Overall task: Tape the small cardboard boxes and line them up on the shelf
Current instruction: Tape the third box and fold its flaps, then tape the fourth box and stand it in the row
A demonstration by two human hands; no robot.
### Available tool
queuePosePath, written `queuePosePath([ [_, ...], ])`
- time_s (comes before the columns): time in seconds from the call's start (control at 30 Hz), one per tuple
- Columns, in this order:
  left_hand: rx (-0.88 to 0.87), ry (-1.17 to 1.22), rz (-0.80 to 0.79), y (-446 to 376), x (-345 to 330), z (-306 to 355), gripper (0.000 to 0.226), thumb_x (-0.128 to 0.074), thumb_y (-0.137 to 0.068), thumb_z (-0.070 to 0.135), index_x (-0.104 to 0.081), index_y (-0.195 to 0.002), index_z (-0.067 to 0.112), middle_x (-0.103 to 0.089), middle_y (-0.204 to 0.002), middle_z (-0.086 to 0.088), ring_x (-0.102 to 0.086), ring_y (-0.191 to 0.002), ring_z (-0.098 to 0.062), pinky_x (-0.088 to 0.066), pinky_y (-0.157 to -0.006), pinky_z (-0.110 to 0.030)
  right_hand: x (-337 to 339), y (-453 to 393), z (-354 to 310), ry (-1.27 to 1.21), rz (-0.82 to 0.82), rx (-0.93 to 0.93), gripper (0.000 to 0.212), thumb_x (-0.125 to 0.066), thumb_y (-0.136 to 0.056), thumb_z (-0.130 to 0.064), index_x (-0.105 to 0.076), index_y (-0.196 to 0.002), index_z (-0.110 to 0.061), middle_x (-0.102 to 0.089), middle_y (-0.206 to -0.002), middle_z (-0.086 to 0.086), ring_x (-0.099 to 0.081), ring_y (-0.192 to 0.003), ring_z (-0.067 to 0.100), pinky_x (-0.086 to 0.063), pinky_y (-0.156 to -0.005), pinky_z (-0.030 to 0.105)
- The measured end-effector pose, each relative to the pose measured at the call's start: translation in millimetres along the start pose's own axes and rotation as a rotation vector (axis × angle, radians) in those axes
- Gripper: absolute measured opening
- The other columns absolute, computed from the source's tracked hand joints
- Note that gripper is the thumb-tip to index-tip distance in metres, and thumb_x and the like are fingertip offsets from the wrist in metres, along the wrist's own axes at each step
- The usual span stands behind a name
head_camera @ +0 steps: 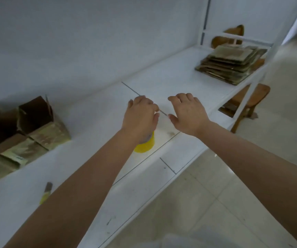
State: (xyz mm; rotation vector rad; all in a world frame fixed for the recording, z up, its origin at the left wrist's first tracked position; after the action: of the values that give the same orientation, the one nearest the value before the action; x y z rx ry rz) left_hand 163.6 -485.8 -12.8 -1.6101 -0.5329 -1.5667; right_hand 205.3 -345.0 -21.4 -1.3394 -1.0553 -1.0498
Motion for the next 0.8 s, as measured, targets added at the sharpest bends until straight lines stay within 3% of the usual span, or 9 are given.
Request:
queuePosePath([
  [0.17,-0.163,0.037,0.004,-54,-15,114,0.035,-0.050,-0.098,0.033,-0.060,-0.129,0.020,-0.053,-0.138,-0.002,-0.034,-0.137,-0.023,-0.027,-0.110,-0.040,22,37,120,0.039,0.024,-0.144,0.056,-0.052,-0.096,-0.038,-0.036,-0.144,-0.013,-0.046,-0.140,0.014,-0.042,-0.126,0.033,-0.036,-0.103,0.043],
  [0.4,-0.258,0.106,-0.011,-112,-33,210,0.037,-0.051,-0.099,0.033,-0.059,-0.131,0.017,-0.054,-0.138,-0.003,-0.038,-0.133,-0.022,-0.035,-0.105,-0.037,28,64,227,0.042,-0.018,-0.280,0.058,-0.053,-0.096,-0.039,-0.035,-0.145,-0.014,-0.046,-0.140,0.013,-0.042,-0.127,0.033,-0.036,-0.103,0.043],
  [0.8,-0.203,0.091,-0.076,-241,-89,213,0.040,-0.054,-0.098,0.035,-0.055,-0.135,0.019,-0.054,-0.138,-0.002,-0.043,-0.128,-0.021,-0.045,-0.095,-0.036,-11,-24,331,0.016,-0.046,-0.318,0.052,-0.051,-0.096,-0.035,-0.041,-0.141,-0.013,-0.047,-0.139,0.012,-0.042,-0.127,0.033,-0.036,-0.105,0.043],
])
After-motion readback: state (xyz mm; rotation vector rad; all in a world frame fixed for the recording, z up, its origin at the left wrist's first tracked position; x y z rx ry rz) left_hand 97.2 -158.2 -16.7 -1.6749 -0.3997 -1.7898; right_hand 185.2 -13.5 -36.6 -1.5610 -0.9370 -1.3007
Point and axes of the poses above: each hand's wrist, its own y-axis away from the middle knuckle, its own x-axis out of the back of the hand, z = x × y, the point moved 4 cm from there along -y, towards the middle knuckle
